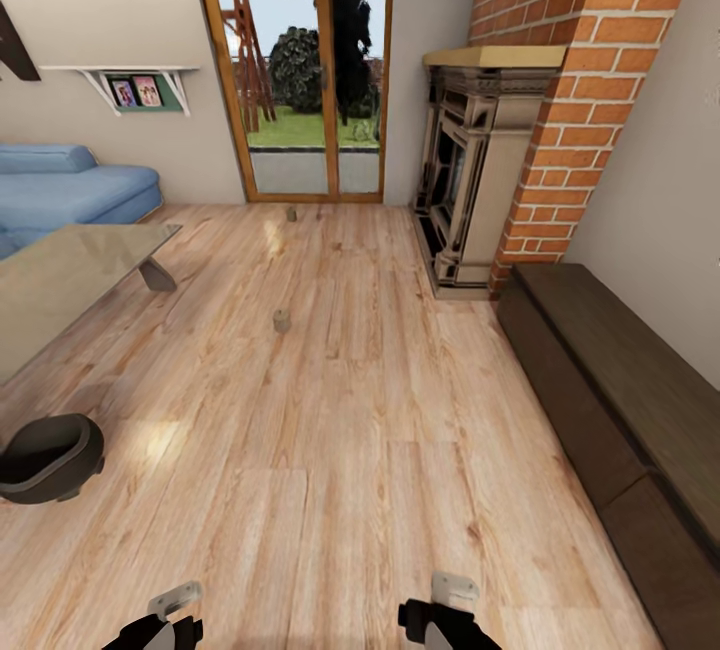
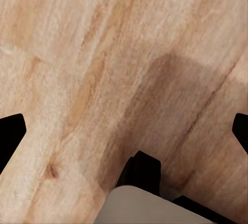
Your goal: Place each of the two pumpkins and all three candles from the living room inside a cabinet in the living room (use any cabinet), then make sure every cabinet is closed, and position the cauldron so it is next to a table in the living room.
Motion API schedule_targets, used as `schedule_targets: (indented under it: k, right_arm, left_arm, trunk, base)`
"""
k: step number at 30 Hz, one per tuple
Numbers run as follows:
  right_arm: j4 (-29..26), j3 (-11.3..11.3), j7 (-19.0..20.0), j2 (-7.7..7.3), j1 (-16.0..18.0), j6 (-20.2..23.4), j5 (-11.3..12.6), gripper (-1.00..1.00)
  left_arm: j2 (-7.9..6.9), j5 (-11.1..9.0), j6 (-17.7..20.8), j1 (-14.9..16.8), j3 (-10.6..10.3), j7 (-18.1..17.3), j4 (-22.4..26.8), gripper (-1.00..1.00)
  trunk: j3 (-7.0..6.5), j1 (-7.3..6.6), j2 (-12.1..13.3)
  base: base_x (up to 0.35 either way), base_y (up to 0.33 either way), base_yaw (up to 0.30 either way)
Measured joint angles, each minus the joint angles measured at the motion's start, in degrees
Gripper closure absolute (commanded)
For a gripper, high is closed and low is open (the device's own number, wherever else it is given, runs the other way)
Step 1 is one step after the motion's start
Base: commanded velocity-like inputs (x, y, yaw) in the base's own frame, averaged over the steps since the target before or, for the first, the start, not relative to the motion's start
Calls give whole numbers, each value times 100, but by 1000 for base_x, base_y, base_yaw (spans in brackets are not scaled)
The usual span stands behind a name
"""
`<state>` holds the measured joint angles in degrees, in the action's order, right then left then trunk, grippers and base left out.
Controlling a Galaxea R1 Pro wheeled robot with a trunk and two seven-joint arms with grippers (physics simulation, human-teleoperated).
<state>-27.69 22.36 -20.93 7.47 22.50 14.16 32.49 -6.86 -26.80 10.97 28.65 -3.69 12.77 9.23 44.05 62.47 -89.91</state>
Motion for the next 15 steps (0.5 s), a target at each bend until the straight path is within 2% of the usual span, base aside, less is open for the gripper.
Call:
schedule_targets:
  k: [2,12,15]
  right_arm:
    - [17,3,0,5,0,-11,0,-100]
    - [105,4,1,20,0,-18,-14,-100]
    - [106,5,1,29,0,-24,-16,-100]
  left_arm:
    - [0,0,1,0,0,-2,-1,-100]
    - [-3,0,2,0,0,0,0,-100]
    - [-7,0,2,0,0,-2,0,-100]
  trunk:
    - [-50,-44,80]
    - [-142,-45,82]
    - [-170,-45,82]
  base:
    - [0,0,0]
    - [6,0,0]
    - [188,0,0]
